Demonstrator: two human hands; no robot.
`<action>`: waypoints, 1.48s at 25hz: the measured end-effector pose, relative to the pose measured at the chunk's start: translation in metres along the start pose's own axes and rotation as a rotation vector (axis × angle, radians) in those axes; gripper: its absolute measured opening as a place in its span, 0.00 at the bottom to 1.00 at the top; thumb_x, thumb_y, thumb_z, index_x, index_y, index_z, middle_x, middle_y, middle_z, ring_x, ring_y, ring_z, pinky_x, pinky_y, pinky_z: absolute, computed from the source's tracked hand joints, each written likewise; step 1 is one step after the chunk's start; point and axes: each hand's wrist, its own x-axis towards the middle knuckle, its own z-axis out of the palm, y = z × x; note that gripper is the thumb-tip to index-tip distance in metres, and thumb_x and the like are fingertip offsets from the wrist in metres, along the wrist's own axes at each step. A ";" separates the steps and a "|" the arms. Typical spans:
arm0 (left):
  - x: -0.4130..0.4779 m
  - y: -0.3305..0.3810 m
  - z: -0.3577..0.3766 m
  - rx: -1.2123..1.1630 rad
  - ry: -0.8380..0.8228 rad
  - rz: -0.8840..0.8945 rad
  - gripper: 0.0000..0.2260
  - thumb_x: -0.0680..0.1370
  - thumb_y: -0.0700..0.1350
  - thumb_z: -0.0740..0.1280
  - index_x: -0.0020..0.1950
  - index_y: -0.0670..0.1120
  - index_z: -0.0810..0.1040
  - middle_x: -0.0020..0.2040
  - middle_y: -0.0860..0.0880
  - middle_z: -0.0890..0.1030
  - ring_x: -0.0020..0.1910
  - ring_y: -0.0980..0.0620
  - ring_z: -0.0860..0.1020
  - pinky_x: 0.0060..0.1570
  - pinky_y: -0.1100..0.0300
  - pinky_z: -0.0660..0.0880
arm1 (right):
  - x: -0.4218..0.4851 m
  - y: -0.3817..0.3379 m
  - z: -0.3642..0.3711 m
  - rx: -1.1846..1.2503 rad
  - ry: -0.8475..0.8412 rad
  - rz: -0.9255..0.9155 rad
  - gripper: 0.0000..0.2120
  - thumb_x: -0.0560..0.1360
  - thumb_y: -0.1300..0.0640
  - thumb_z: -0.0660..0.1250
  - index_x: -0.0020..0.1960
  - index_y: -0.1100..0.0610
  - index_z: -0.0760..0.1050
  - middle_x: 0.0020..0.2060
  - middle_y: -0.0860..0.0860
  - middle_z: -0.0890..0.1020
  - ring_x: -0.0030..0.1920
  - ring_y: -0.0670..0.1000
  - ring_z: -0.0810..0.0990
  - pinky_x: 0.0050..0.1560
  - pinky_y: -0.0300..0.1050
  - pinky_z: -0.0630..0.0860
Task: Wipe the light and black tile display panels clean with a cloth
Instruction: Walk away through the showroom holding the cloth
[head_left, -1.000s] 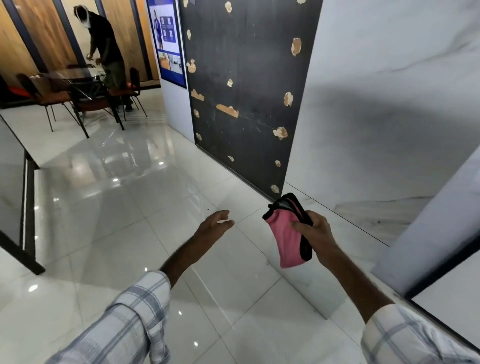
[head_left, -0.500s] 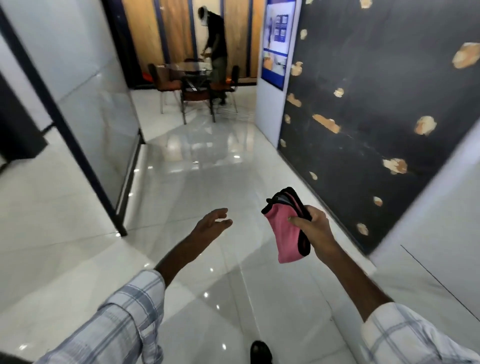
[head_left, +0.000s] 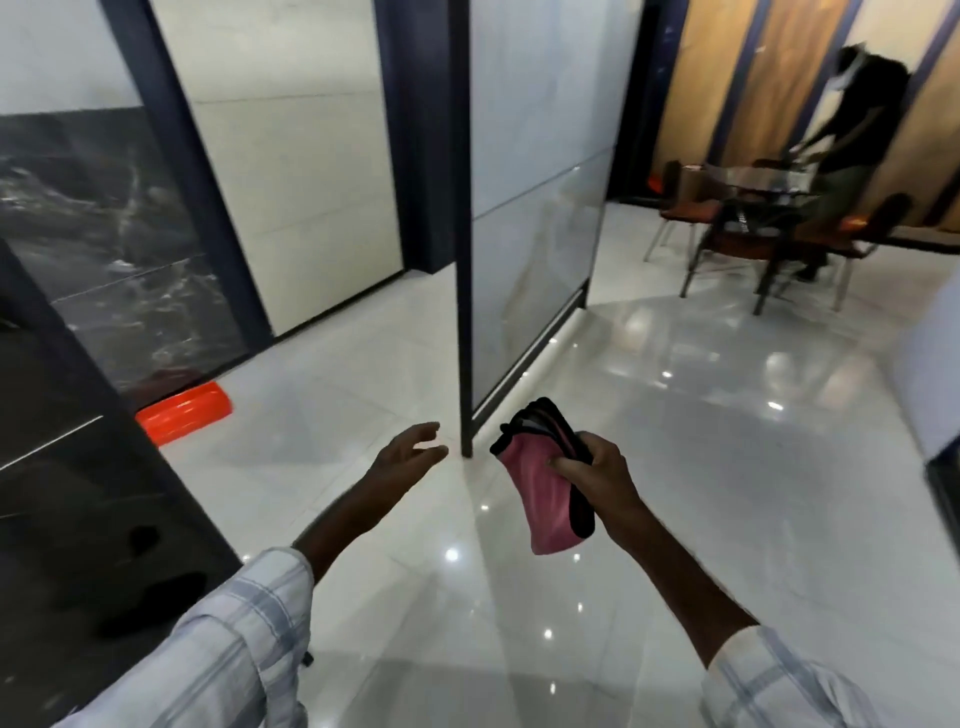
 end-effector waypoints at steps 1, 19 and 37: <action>0.011 -0.004 -0.016 -0.005 0.062 -0.018 0.19 0.84 0.49 0.68 0.75 0.52 0.73 0.71 0.55 0.75 0.69 0.57 0.74 0.62 0.63 0.72 | 0.024 -0.003 0.016 -0.008 -0.052 -0.018 0.05 0.71 0.62 0.75 0.45 0.57 0.80 0.41 0.55 0.83 0.42 0.52 0.82 0.42 0.48 0.79; 0.250 -0.050 -0.277 0.034 0.436 -0.141 0.21 0.85 0.53 0.65 0.77 0.53 0.70 0.74 0.54 0.72 0.70 0.56 0.73 0.60 0.62 0.72 | 0.390 -0.089 0.298 0.056 -0.393 -0.099 0.10 0.69 0.57 0.74 0.46 0.62 0.79 0.38 0.58 0.80 0.39 0.54 0.78 0.40 0.50 0.73; 0.406 -0.081 -0.496 0.201 0.929 -0.434 0.23 0.84 0.50 0.67 0.79 0.51 0.68 0.80 0.49 0.66 0.74 0.48 0.71 0.67 0.54 0.73 | 0.692 -0.178 0.601 -0.207 -0.838 -0.365 0.04 0.73 0.61 0.73 0.45 0.56 0.79 0.40 0.52 0.81 0.40 0.50 0.77 0.40 0.46 0.73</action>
